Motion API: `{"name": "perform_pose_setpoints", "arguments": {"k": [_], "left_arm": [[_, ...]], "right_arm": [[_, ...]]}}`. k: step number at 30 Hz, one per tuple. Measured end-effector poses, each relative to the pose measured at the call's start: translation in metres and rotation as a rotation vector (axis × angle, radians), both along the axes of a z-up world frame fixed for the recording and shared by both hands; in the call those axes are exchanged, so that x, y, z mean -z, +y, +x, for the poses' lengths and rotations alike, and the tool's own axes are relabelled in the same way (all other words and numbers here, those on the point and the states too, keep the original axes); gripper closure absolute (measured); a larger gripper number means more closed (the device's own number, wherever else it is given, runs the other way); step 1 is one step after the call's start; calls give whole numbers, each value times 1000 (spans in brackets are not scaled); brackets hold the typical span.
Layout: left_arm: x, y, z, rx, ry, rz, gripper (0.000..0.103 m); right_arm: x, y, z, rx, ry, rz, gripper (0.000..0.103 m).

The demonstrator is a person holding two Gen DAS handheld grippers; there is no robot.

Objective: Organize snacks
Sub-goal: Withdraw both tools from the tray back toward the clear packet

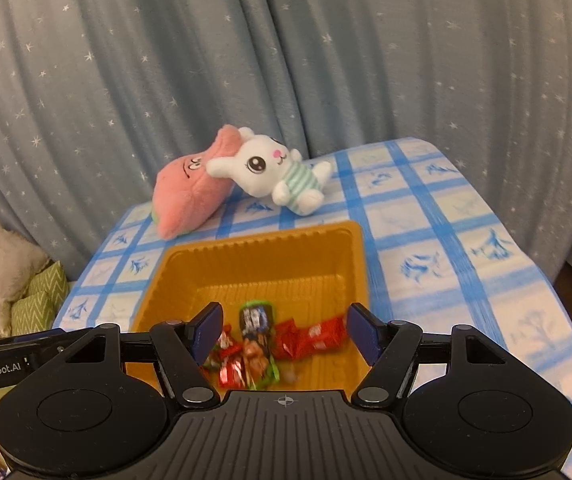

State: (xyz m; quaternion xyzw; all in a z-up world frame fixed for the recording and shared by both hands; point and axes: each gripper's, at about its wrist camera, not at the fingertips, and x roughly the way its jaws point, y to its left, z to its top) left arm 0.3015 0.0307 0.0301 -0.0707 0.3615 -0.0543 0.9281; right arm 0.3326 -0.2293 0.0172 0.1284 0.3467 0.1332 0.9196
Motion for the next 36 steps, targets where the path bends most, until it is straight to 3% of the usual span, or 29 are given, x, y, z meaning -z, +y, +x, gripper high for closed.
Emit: {"name": "perform_pose_setpoints", "arguments": {"k": [3, 22, 36], "left_arm": [[-3, -5, -20, -7, -20, 27, 31], [-18, -22, -123, -21, -46, 14, 18], [9, -20, -163, -25, 16, 14, 18]], "right_arm": [[-3, -3, -19, 8, 13, -16, 34], [-18, -9, -129, 9, 2, -79, 34], [-4, -17, -171, 20, 30, -90, 34]]}}
